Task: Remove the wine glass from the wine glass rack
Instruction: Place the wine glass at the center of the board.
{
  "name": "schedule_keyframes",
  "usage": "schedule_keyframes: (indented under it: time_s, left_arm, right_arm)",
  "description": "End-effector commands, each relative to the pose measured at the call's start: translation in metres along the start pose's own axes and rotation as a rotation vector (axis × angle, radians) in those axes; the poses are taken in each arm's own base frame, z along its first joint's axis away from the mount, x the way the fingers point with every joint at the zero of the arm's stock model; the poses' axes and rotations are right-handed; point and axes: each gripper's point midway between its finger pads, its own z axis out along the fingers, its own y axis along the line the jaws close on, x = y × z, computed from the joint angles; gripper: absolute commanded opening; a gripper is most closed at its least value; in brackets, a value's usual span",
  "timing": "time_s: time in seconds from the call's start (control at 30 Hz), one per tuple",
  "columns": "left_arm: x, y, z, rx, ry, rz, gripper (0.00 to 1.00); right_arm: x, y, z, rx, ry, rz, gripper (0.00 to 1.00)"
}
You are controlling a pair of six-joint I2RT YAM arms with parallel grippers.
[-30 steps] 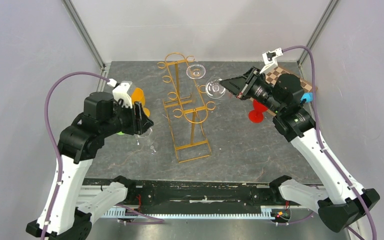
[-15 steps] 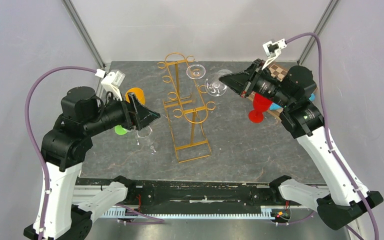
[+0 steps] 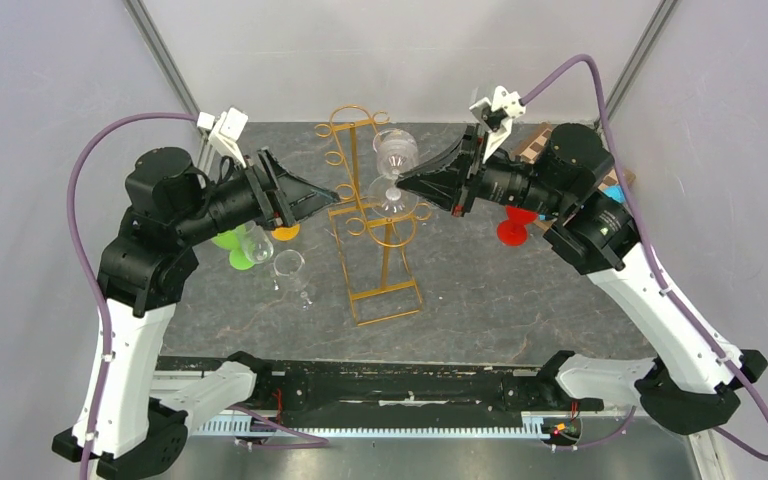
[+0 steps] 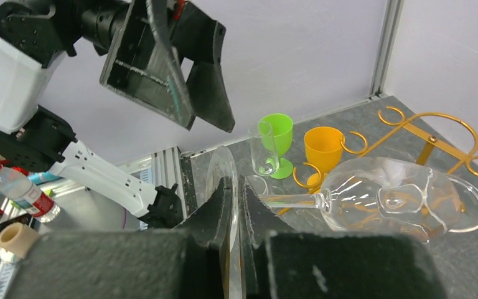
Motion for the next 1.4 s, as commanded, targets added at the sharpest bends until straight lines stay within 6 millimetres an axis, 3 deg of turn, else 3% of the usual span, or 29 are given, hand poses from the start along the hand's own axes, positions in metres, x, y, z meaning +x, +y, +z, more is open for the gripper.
schedule_keyframes:
  time_s: [0.0, 0.6, 1.37]
  left_arm:
    - [-0.023, -0.035, -0.010, 0.108, -0.085, -0.044, 0.77]
    - [-0.015, -0.055, -0.004, 0.269, -0.024, -0.188, 0.79]
    - [0.006, -0.067, -0.006, 0.395, 0.096, -0.209, 0.80]
  right_arm:
    - [-0.028, 0.014, -0.001, -0.036, -0.097, -0.189, 0.00]
    - [-0.029, 0.057, 0.012, -0.174, -0.186, -0.390, 0.00]
    - [-0.012, 0.106, 0.051, -0.218, -0.259, -0.631, 0.00]
